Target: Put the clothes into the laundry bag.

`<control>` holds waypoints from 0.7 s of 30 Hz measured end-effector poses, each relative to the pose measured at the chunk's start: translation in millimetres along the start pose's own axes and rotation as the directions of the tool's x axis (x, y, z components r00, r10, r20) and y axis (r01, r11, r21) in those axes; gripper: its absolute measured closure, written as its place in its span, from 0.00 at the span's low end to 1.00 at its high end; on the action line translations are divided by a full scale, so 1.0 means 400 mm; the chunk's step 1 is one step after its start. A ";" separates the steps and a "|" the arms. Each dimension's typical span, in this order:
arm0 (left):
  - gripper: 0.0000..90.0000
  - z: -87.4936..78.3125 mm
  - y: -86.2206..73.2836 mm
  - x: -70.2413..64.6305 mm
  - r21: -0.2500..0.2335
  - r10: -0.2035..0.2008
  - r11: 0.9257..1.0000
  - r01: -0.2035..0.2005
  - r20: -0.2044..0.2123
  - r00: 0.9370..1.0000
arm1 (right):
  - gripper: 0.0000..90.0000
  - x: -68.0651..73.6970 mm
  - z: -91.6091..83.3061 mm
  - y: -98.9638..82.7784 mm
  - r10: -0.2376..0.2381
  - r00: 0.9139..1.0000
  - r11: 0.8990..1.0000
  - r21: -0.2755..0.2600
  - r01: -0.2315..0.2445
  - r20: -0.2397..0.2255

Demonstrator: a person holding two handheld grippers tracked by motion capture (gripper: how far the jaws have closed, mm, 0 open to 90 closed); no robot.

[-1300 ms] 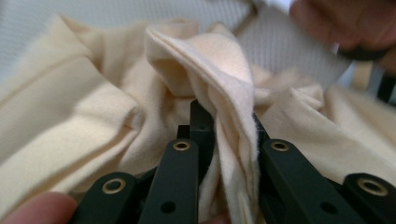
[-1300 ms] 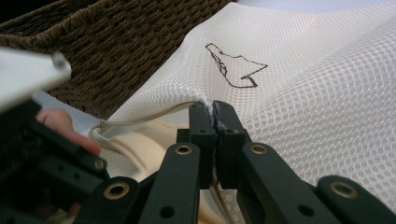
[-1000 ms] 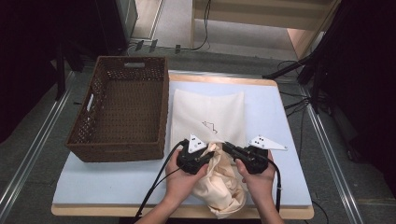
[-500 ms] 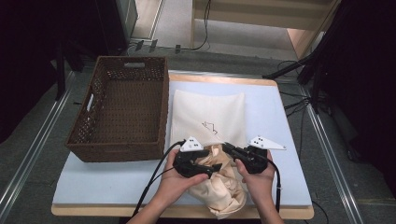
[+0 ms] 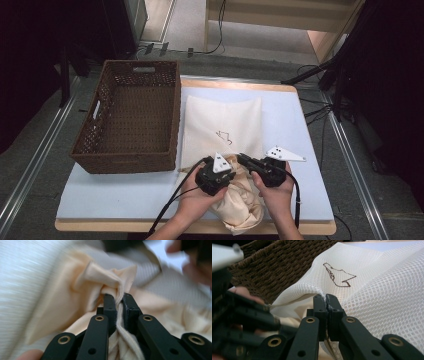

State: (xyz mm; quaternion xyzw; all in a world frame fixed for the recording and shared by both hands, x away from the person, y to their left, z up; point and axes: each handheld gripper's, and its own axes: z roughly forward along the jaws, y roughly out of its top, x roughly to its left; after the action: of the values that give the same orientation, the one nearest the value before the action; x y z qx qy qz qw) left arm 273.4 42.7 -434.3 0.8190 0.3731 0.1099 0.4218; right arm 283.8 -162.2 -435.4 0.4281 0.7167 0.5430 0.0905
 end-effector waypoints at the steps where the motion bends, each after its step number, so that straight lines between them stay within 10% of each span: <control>1: 0.92 -0.005 0.005 0.009 -0.032 -0.026 0.999 0.025 -0.030 0.999 | 0.98 0.001 -0.001 0.001 -0.003 1.000 1.000 -0.004 0.003 0.000; 4: 0.92 0.013 0.001 0.028 -0.053 -0.063 0.997 0.058 -0.084 0.995 | 0.98 0.005 -0.003 0.004 -0.004 1.000 1.000 -0.008 0.004 -0.005; 7: 0.80 0.067 -0.018 0.040 0.076 -0.075 0.995 0.072 0.040 0.996 | 0.98 0.005 -0.001 0.003 -0.005 1.000 1.000 -0.005 0.005 -0.006; 15: 0.38 -0.040 0.004 0.037 -0.054 -0.071 0.995 0.083 0.187 0.980 | 0.98 -0.004 -0.002 0.001 0.003 1.000 1.000 -0.005 -0.003 0.001; 18: 0.32 -0.023 -0.004 0.012 0.019 -0.007 1.000 0.003 0.195 0.981 | 0.98 -0.007 0.000 0.001 0.004 1.000 1.000 -0.002 -0.004 0.002; 21: 0.25 0.043 -0.033 -0.011 0.134 0.042 0.989 -0.069 0.191 0.981 | 0.98 -0.004 0.004 0.001 0.006 1.000 1.000 0.000 -0.006 -0.001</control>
State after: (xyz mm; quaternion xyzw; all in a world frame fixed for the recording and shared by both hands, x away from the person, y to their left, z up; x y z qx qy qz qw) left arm 272.1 34.1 -454.6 0.8634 0.3153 0.0175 0.3934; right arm 285.8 -162.3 -436.2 0.4302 0.7153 0.5436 0.0884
